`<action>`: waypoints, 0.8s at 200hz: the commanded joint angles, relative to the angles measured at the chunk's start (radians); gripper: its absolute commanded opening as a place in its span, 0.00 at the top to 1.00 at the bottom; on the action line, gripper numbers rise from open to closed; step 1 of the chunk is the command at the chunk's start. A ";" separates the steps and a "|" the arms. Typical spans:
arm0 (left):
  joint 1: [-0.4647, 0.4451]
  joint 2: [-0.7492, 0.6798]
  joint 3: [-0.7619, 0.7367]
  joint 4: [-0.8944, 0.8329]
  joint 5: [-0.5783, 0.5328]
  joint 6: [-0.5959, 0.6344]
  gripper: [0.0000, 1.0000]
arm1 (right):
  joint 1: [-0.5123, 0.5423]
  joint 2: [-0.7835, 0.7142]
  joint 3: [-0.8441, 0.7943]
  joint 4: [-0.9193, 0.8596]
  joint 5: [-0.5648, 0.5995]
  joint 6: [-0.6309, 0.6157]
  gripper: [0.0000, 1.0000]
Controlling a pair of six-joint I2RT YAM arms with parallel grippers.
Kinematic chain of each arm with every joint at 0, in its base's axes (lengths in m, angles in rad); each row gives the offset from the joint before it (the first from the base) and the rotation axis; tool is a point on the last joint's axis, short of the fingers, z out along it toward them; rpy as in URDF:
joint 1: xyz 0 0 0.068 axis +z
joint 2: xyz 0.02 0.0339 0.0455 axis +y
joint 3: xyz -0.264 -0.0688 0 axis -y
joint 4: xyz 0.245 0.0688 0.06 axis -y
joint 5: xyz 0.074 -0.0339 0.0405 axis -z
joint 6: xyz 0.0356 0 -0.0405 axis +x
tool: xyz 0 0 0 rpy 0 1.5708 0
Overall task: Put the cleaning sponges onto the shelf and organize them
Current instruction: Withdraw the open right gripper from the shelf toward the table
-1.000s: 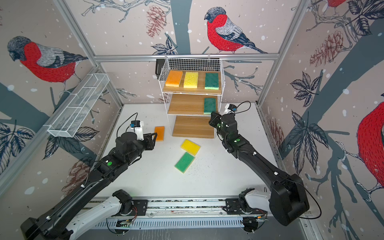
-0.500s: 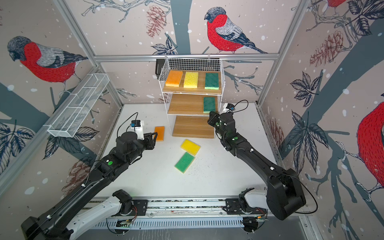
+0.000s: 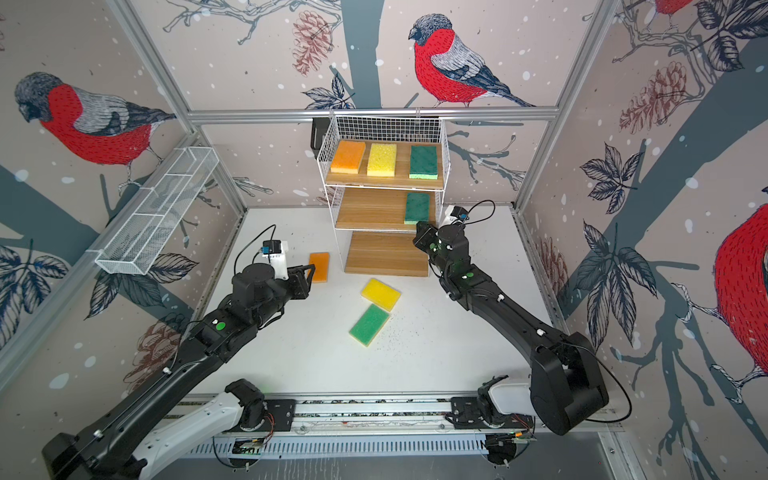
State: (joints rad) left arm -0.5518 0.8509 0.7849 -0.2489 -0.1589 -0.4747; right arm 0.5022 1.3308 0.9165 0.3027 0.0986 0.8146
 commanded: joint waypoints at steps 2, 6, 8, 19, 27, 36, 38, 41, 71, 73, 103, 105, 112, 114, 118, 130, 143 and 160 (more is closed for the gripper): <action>0.001 -0.003 -0.002 0.049 0.008 -0.007 0.62 | 0.000 0.003 0.010 -0.007 0.013 0.011 0.84; 0.001 -0.004 -0.003 0.049 0.008 -0.007 0.62 | -0.002 0.001 0.010 -0.009 0.017 0.011 0.84; 0.002 -0.004 -0.002 0.048 0.008 -0.007 0.62 | -0.002 0.002 0.010 -0.009 0.018 0.011 0.84; 0.001 -0.004 -0.003 0.049 0.009 -0.007 0.62 | -0.002 0.003 0.012 -0.012 0.023 0.010 0.84; 0.001 -0.003 -0.003 0.049 0.009 -0.007 0.62 | -0.002 0.005 0.012 -0.012 0.023 0.010 0.84; 0.001 -0.003 -0.003 0.051 0.010 -0.007 0.62 | -0.001 0.007 0.014 -0.014 0.022 0.009 0.84; 0.001 -0.003 -0.003 0.051 0.011 -0.007 0.62 | -0.001 0.008 0.015 -0.014 0.022 0.009 0.84; 0.002 -0.002 -0.003 0.051 0.012 -0.007 0.62 | -0.002 0.011 0.016 -0.016 0.022 0.009 0.84; 0.001 -0.003 -0.001 0.046 0.018 -0.007 0.62 | -0.002 0.021 0.031 -0.033 0.031 0.009 0.83; 0.001 -0.005 0.000 0.045 0.018 -0.007 0.62 | -0.002 0.020 0.031 -0.032 0.030 0.009 0.83; 0.001 -0.013 -0.002 0.039 0.016 -0.008 0.62 | -0.004 0.019 0.032 -0.034 0.024 0.014 0.83; 0.001 -0.013 -0.002 0.039 0.017 -0.009 0.62 | -0.003 0.019 0.032 -0.034 0.024 0.015 0.83; 0.001 -0.013 -0.002 0.037 0.018 -0.009 0.62 | -0.003 0.016 0.029 -0.037 0.023 0.018 0.83; 0.001 -0.013 -0.002 0.037 0.018 -0.008 0.62 | -0.002 0.015 0.029 -0.038 0.023 0.018 0.83; 0.001 -0.013 -0.001 0.036 0.017 -0.009 0.62 | -0.003 0.013 0.027 -0.039 0.021 0.021 0.83; 0.001 -0.010 -0.001 0.036 0.019 -0.009 0.61 | -0.001 0.002 0.018 -0.040 0.015 0.024 0.83; 0.002 -0.003 0.000 0.029 0.024 -0.005 0.58 | 0.001 -0.013 0.009 -0.045 0.011 0.026 0.82; 0.002 0.005 0.000 0.017 0.027 -0.001 0.54 | 0.007 -0.035 0.002 -0.065 0.012 0.023 0.80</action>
State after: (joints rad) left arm -0.5518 0.8478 0.7841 -0.2489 -0.1509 -0.4747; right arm 0.5037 1.3212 0.9260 0.2707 0.1089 0.8360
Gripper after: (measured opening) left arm 0.435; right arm 0.186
